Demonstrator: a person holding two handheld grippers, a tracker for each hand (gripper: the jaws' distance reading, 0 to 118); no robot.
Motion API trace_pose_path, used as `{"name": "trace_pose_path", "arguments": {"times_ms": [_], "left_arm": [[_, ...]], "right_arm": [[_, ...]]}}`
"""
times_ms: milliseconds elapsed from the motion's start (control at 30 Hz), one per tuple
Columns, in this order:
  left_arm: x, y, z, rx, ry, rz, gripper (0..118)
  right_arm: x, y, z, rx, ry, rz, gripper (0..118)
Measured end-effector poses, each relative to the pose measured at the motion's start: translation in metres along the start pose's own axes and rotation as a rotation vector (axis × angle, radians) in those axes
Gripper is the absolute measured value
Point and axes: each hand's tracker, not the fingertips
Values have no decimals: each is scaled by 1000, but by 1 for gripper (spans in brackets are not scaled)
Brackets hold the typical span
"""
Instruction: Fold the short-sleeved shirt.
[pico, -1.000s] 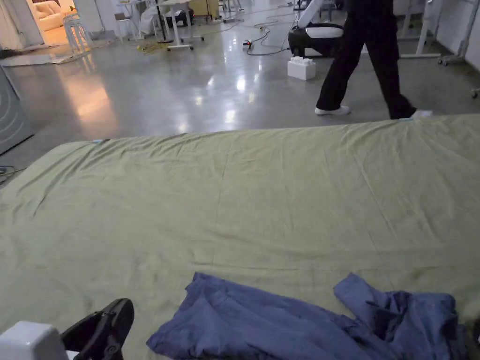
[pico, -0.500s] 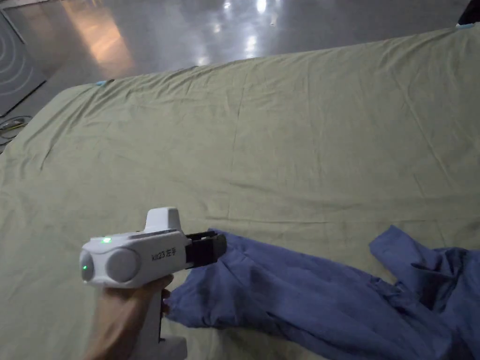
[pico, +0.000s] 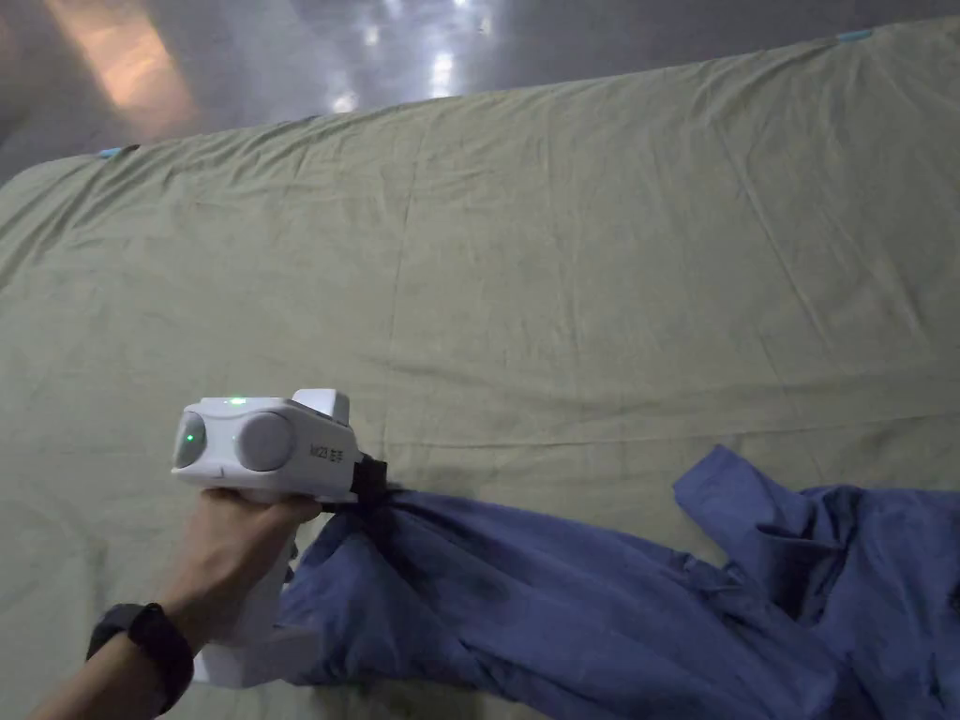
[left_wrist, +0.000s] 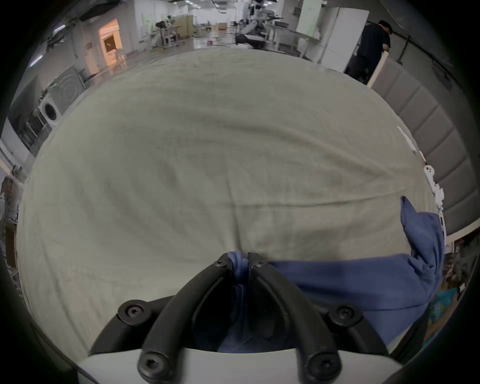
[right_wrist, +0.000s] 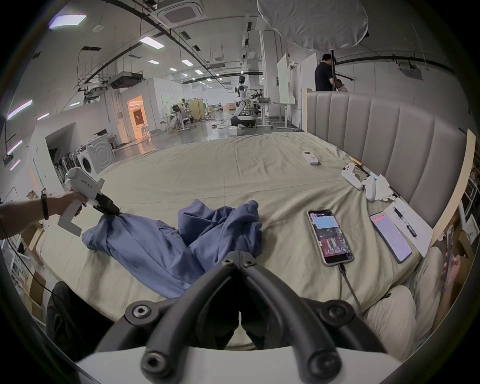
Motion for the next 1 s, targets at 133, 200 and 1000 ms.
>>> {"name": "trace_pose_path", "arguments": {"times_ms": [133,200,1000], "left_arm": [[11,-7,-19,-31,56,11,10],[13,-4,-23,-41,68,13,10],[16,14,-23,-160,43,24,10]], "right_arm": [[1,15,-18,-2,47,-1,0],[4,35,-37,19,82,68,0],[-98,113,-361,-663,221,522,84]]}}
